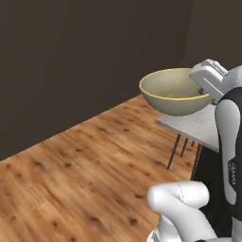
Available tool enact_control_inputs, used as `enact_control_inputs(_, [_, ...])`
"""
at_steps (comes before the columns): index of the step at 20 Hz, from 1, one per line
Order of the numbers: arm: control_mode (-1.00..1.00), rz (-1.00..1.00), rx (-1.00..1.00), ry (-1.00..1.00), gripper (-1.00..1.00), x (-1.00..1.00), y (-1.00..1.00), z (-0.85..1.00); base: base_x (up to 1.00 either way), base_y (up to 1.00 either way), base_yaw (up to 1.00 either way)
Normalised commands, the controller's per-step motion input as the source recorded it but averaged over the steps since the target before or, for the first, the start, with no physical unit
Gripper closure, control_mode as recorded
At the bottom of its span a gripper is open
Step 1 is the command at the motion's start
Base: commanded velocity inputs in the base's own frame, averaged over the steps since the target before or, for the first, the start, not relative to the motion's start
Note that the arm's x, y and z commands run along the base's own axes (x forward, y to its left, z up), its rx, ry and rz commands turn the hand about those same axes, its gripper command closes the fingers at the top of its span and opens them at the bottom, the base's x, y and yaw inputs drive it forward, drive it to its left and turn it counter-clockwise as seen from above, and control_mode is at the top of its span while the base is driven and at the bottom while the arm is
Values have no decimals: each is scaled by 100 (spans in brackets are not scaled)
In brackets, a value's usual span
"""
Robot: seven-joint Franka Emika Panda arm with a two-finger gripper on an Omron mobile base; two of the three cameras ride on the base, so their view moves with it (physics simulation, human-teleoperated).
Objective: Take the smaller bowl and place it next to the appetizer plate on the dining counter , and place the larger bowl next to the plate with cooked food.
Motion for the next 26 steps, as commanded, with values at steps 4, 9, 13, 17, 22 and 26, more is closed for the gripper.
enact_control_inputs(4, [100,0,0,0,100,0,0,0,100,54,-37])
enact_control_inputs(9, [100,0,0,0,100,0,0,0,94,37,-39])
enact_control_inputs(13, [100,0,0,0,100,0,0,0,79,13,-42])
enact_control_inputs(17, [100,0,0,0,100,0,0,0,67,4,-43])
enact_control_inputs(22, [100,0,0,0,100,0,0,0,69,24,-46])
enact_control_inputs(26, [100,0,0,0,100,0,0,0,78,63,-45])
